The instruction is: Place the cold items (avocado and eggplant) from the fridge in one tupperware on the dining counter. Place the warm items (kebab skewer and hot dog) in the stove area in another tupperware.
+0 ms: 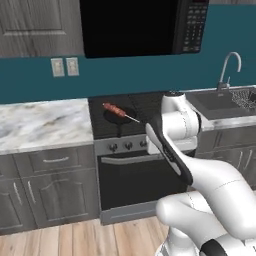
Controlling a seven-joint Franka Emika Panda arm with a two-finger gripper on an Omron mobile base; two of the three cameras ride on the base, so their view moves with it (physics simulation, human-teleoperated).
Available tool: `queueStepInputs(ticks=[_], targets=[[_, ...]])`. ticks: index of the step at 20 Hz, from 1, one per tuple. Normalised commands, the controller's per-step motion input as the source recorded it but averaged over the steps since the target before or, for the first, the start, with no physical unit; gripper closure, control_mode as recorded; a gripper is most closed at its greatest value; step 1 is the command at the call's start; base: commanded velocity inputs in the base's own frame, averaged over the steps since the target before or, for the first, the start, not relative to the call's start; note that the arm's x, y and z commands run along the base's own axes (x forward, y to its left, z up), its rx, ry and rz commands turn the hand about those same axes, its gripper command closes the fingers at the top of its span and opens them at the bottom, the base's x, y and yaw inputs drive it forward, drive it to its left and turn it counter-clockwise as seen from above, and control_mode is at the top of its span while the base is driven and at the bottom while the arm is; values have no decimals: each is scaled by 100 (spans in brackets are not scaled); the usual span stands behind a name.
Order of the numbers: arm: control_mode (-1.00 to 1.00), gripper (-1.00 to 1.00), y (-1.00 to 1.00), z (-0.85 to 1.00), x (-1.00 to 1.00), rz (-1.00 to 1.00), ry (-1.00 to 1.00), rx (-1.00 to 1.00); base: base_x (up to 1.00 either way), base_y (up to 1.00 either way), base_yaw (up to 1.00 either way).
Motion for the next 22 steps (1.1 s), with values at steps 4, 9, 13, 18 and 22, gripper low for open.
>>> queueStepInputs(ticks=[4, 9, 13, 18, 22], targets=[[100, -100, 0, 0, 0, 0, 0, 0, 78, 0, -8], [100, -100, 0, 0, 0, 0, 0, 0, 75, 0, -4], [100, -100, 0, 0, 0, 0, 0, 0, 54, 0, -1], [100, -100, 0, 0, 0, 0, 0, 0, 17, 0, 0], [100, -100, 0, 0, 0, 0, 0, 0, 26, 7, 0]])
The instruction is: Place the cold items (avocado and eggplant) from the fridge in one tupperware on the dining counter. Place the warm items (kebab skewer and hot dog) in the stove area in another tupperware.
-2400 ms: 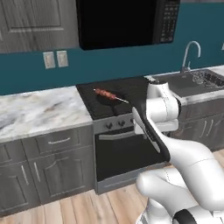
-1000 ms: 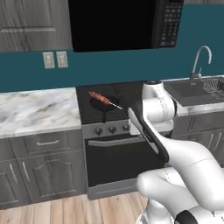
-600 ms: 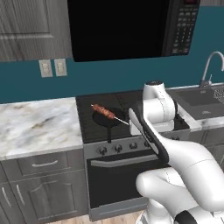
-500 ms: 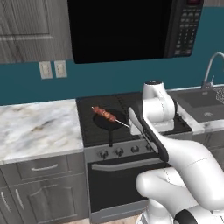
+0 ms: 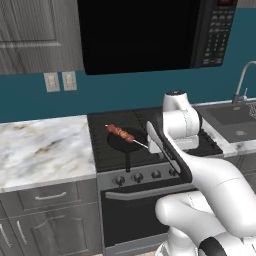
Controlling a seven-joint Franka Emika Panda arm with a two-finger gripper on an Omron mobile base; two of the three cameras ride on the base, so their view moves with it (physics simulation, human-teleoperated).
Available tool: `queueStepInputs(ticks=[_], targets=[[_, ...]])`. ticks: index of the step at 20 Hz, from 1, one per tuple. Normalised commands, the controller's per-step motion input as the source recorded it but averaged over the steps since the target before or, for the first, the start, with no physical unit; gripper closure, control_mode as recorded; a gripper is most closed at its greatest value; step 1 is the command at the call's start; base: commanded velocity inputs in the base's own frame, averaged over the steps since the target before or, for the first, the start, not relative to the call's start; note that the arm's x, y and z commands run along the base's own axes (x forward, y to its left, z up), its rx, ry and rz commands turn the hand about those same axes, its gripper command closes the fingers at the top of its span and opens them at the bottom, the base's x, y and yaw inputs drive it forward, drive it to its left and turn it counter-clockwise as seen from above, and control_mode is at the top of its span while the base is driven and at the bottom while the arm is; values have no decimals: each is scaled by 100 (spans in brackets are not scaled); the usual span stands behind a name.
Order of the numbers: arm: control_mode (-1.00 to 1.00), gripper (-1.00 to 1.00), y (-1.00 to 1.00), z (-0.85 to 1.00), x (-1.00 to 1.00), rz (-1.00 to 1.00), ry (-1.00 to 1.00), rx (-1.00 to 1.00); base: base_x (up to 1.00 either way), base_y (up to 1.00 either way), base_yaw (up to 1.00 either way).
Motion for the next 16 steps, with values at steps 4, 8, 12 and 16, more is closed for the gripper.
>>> queueStepInputs(ticks=[4, 8, 12, 16], targets=[[100, -100, 0, 0, 0, 0, 0, 0, 34, 12, 0], [100, -100, 0, 0, 0, 0, 0, 0, 37, 11, 0], [100, -100, 0, 0, 0, 0, 0, 0, 37, 12, 0], [-100, -100, 4, 0, 10, 0, 0, 0, 27, 10, 0]])
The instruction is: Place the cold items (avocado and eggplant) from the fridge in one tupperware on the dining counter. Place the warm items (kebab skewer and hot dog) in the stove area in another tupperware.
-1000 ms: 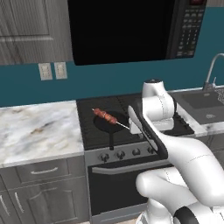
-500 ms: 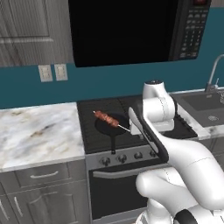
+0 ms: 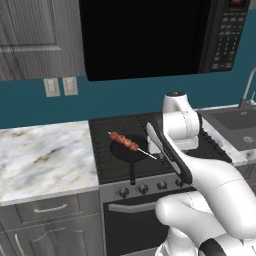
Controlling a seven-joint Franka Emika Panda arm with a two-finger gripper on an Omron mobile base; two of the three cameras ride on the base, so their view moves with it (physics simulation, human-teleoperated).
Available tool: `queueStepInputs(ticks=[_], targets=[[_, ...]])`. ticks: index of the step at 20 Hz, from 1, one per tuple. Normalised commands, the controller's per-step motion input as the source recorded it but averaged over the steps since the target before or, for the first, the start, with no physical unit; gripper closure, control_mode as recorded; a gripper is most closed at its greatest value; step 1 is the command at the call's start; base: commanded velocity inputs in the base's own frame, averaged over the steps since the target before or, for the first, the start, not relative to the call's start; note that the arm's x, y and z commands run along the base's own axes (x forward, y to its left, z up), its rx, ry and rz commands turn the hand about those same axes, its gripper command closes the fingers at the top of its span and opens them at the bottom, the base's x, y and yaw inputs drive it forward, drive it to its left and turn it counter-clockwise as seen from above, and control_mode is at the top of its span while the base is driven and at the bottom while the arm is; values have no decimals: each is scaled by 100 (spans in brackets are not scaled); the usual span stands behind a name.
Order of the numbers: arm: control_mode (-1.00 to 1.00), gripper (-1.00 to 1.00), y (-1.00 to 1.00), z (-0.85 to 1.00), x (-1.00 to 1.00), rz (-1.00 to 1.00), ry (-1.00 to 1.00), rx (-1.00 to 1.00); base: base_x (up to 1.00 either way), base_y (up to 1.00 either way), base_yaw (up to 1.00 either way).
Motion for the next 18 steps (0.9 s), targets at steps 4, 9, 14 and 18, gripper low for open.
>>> queueStepInputs(ticks=[4, 9, 14, 18], targets=[[-100, -100, 18, 0, 41, 0, -2, 0, 0, 0, 0], [-100, -100, 26, 0, 58, 9, -8, 0, 0, 0, 0], [-100, -100, 12, 0, 81, 17, -6, 0, 0, 0, 0], [-100, -100, 21, -4, 79, 20, -6, 0, 0, 0, 0]])
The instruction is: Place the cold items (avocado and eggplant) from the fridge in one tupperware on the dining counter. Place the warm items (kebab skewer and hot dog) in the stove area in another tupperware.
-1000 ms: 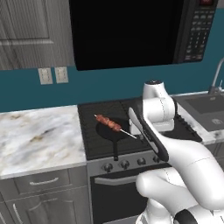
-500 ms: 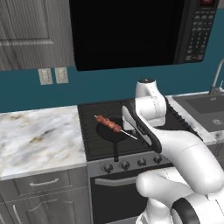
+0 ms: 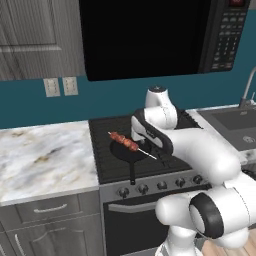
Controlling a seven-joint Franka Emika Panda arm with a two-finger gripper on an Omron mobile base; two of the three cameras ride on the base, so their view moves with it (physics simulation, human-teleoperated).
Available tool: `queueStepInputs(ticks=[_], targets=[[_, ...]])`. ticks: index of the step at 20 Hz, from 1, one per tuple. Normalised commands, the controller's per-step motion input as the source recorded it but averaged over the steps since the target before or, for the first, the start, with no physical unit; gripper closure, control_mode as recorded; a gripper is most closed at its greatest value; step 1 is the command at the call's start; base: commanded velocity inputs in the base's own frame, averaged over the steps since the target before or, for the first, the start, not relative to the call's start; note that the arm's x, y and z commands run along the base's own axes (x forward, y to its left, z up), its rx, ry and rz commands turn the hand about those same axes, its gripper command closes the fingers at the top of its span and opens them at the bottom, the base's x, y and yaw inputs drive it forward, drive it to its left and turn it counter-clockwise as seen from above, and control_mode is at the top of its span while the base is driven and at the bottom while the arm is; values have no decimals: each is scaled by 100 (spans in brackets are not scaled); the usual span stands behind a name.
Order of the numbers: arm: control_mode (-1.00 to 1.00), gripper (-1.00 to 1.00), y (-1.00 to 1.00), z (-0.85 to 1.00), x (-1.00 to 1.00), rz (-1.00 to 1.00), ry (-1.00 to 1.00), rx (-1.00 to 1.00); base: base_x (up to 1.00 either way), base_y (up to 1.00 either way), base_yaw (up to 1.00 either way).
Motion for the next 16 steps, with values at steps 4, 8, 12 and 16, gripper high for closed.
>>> queueStepInputs(ticks=[4, 8, 12, 16], targets=[[-100, -100, 4, -29, 61, 39, -8, 0, 0, 0, 0], [-100, -100, 9, -23, 40, 33, -5, 0, 0, 0, 0], [-100, -100, 27, -19, 23, 11, -3, -2, 0, 0, 0], [-100, -100, 45, -9, 20, -1, 1, -3, 0, 0, 0]])
